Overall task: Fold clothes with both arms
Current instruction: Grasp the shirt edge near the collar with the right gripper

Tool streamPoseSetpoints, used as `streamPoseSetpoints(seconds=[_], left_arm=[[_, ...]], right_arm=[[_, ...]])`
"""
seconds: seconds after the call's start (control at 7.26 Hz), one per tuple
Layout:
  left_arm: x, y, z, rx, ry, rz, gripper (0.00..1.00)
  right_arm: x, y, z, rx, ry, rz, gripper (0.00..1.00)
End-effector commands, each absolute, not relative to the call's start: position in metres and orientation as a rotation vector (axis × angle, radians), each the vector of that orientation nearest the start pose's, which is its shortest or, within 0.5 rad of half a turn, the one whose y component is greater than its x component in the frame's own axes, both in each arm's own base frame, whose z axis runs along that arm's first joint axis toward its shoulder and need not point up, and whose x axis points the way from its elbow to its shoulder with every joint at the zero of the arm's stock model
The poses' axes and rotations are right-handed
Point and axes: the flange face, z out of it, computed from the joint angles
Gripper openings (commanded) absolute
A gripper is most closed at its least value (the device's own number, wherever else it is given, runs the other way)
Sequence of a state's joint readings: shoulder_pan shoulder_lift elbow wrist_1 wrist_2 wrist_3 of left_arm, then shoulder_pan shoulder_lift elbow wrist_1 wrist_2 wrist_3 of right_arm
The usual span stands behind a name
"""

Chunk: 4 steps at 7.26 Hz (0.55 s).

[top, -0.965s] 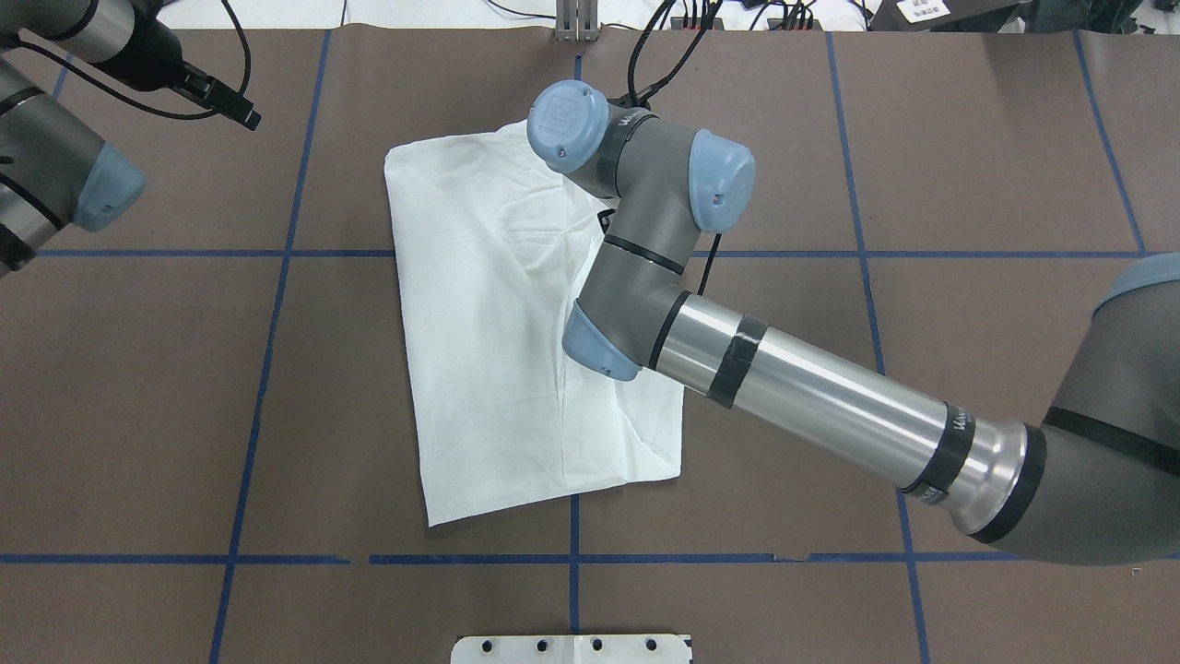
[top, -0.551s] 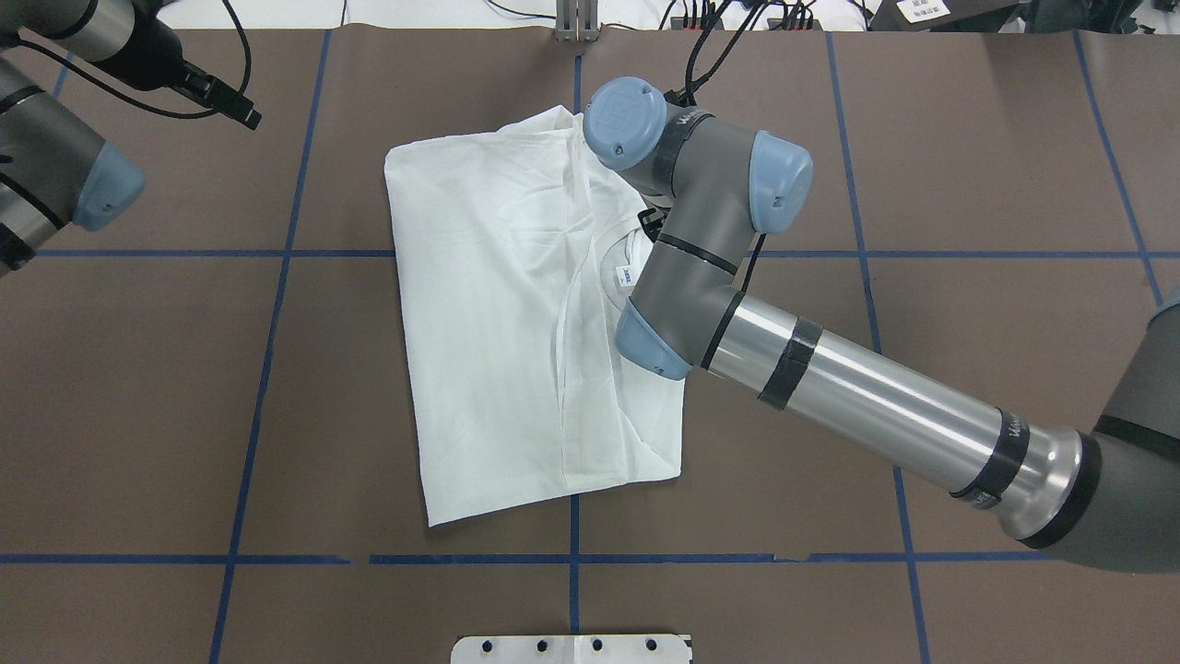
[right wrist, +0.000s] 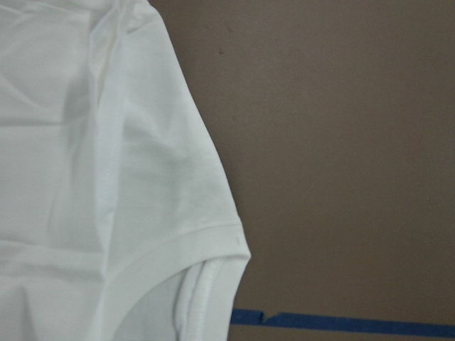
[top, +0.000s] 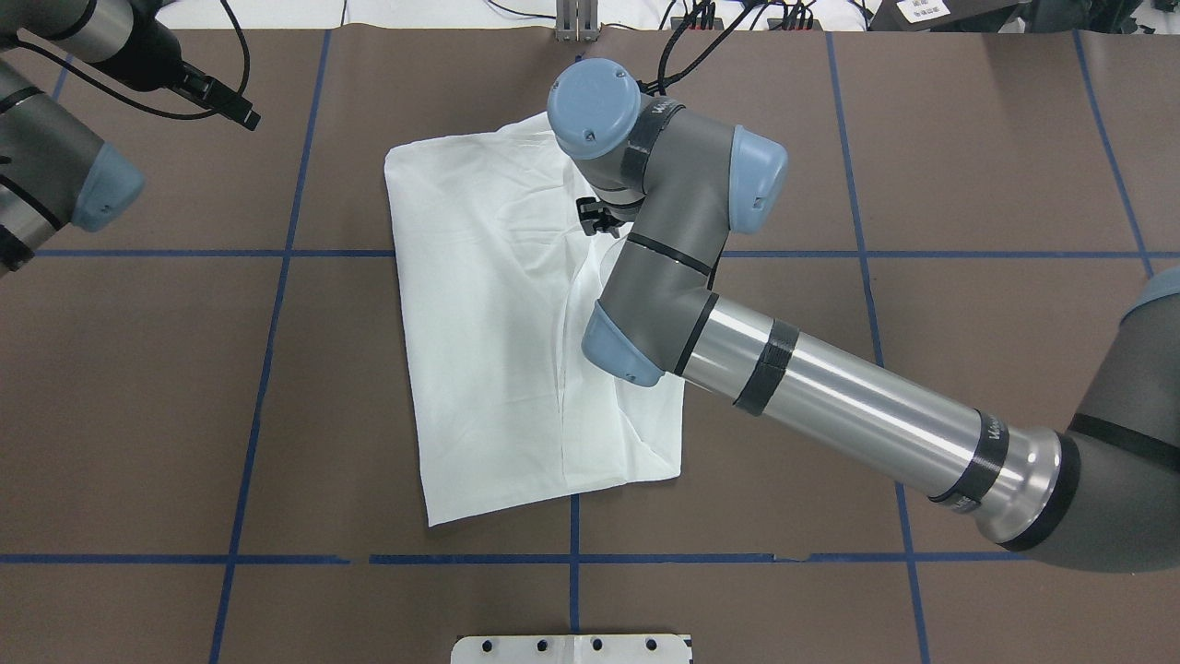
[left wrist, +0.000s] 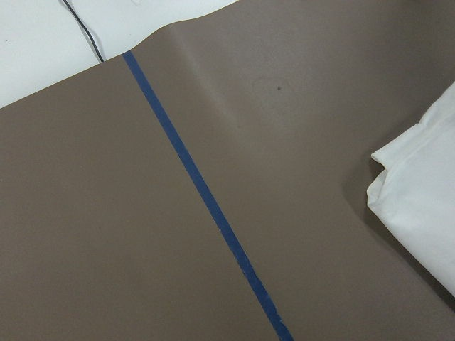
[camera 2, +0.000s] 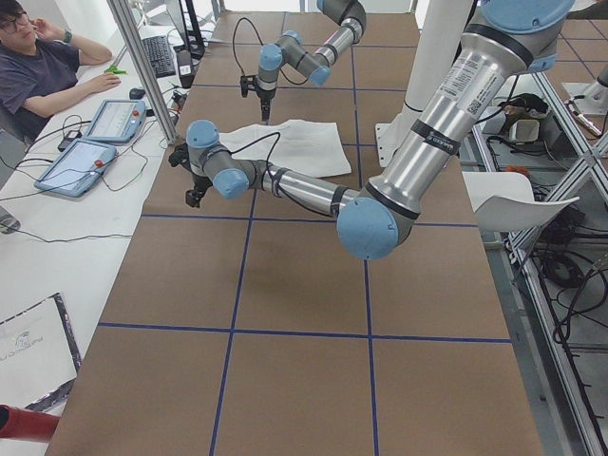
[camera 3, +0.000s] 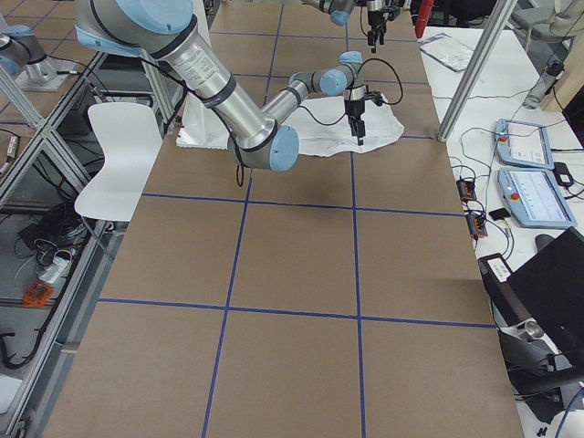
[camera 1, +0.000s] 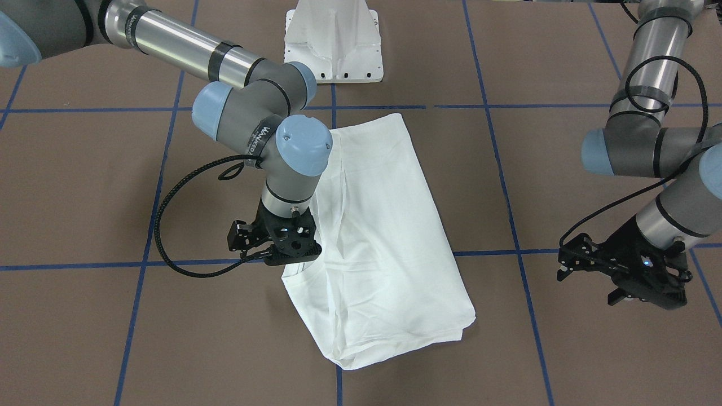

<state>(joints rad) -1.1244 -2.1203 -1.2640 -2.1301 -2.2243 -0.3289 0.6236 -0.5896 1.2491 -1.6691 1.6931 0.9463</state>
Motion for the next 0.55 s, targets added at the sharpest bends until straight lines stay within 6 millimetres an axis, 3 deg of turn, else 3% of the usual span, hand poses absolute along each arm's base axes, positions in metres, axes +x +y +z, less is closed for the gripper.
streamPoseSetpoints(seconds=[0.0, 0.41], left_arm=[[0.249, -0.689, 0.414, 0.484, 0.866, 0.370, 1.00], [0.249, -0.689, 0.414, 0.485, 0.865, 0.370, 1.00]], right_arm=[[-0.617, -0.526, 0.159, 0.186, -0.618, 0.087, 1.00], [-0.662, -0.474, 0.148, 0.170, -0.633, 0.141, 0.98]])
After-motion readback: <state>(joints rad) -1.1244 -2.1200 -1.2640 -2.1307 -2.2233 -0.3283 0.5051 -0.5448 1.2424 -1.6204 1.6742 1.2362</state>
